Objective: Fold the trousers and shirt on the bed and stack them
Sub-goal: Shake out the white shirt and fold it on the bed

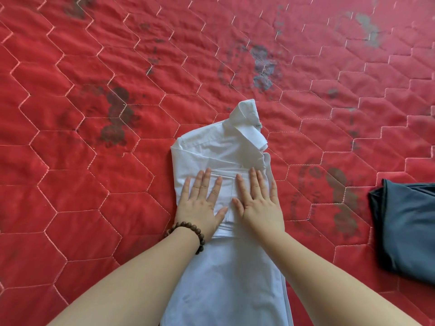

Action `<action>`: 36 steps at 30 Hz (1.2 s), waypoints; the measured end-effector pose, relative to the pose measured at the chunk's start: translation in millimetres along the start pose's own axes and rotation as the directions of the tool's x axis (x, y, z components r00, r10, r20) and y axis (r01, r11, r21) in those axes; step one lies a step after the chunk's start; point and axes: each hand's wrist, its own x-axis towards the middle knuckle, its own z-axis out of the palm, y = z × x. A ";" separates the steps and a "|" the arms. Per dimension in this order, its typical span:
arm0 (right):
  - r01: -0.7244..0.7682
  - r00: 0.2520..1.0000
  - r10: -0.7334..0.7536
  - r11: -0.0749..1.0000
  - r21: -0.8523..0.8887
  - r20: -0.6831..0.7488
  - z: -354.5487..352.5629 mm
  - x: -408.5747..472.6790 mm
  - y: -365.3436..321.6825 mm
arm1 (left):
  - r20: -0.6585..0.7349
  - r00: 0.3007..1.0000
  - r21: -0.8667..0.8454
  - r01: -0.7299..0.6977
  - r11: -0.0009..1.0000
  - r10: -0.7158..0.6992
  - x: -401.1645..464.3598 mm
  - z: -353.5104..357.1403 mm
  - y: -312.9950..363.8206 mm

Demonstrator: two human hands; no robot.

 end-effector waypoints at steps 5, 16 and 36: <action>0.041 0.970 -0.040 0.999 0.001 -0.240 -38.7 19.2 4.5 | -0.094 0.994 -0.013 -0.053 0.999 0.051 -0.9 -16.1 -4.1; 0.045 0.998 -0.045 0.999 -0.018 0.035 -37.8 118.9 39.5 | -0.083 0.989 0.001 -0.119 0.993 0.119 24.0 1.6 -5.9; 0.003 0.924 0.185 0.873 0.487 -0.336 -74.8 176.0 42.0 | -0.376 0.919 -0.260 0.015 0.966 -0.116 69.4 -34.7 -28.2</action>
